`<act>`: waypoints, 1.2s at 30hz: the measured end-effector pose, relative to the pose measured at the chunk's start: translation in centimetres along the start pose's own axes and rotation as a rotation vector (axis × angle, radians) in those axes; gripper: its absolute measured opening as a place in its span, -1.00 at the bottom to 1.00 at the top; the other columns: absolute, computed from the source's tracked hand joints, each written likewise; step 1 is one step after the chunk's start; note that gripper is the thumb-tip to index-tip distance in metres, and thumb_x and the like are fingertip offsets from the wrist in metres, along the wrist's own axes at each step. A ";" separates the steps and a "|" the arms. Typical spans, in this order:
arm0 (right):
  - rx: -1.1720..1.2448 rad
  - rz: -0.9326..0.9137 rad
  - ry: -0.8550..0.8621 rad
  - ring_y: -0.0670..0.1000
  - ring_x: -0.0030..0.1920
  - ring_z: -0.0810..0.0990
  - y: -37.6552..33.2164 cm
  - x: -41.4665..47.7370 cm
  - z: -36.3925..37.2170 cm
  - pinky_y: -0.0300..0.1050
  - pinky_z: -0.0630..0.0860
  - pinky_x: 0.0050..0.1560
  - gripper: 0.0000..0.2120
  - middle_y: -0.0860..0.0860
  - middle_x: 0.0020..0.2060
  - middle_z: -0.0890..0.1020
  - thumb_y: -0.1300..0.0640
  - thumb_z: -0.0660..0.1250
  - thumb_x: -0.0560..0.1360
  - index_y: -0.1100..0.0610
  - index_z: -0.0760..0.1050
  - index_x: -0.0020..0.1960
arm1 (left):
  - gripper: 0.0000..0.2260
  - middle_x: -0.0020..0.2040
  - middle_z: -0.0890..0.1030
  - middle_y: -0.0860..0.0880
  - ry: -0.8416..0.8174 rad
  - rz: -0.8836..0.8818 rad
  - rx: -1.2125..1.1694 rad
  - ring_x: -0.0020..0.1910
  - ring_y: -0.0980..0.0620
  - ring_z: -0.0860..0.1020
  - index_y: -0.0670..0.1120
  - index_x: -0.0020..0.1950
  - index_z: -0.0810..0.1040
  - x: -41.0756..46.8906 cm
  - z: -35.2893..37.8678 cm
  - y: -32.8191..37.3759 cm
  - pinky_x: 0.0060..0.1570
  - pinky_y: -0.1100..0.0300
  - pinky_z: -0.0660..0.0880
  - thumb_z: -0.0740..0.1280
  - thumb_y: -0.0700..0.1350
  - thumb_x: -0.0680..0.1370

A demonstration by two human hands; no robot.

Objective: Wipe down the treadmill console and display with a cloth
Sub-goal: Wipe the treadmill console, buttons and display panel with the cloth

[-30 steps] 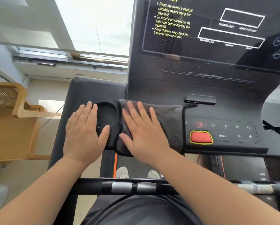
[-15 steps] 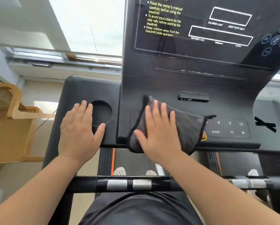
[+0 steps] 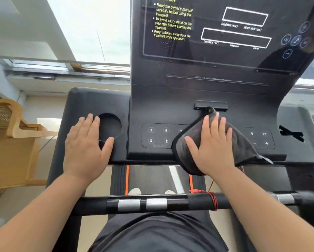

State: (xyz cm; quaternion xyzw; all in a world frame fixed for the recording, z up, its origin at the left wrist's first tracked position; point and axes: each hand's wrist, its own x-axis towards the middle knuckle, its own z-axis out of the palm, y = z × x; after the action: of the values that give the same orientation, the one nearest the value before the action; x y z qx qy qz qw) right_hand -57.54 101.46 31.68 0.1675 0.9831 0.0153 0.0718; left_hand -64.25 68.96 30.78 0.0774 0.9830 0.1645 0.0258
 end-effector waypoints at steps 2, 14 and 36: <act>0.034 -0.030 0.033 0.35 0.61 0.05 -2.7 -0.4 -0.1 0.40 0.05 0.55 -0.14 0.29 0.62 0.12 -0.38 -0.10 0.58 0.24 0.11 0.63 | -0.35 0.62 0.24 -0.15 0.016 0.003 -0.012 0.62 -0.16 0.13 -0.14 0.60 0.22 -0.1 0.0 0.3 0.59 -0.14 0.03 0.06 0.19 0.59; 0.087 -0.408 -0.013 0.10 0.66 -0.05 -2.1 -1.3 0.3 0.20 -0.06 0.62 -0.23 -0.01 0.68 0.02 -0.38 0.00 0.58 0.00 0.05 0.67 | -0.40 0.53 0.39 -0.22 0.141 0.243 -0.095 0.54 -0.26 0.30 -0.24 0.53 0.35 0.1 2.3 6.6 0.51 -0.24 0.18 0.11 0.10 0.60; 0.150 -0.540 0.008 0.11 0.66 -0.01 9.4 -2.3 1.6 0.20 -0.02 0.61 -0.29 -0.05 0.67 0.09 -0.34 0.08 0.61 -0.03 0.14 0.66 | -0.42 0.48 0.46 -0.20 0.243 0.237 0.046 0.51 -0.25 0.34 -0.23 0.49 0.41 -0.2 6.0 17.8 0.51 -0.21 0.16 0.13 0.11 0.59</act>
State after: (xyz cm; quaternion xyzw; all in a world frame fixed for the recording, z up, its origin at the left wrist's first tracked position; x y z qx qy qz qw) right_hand -52.05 109.58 30.92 -0.0960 0.9908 -0.0766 0.0566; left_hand -60.98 87.49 30.96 0.1727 0.9664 0.1520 -0.1147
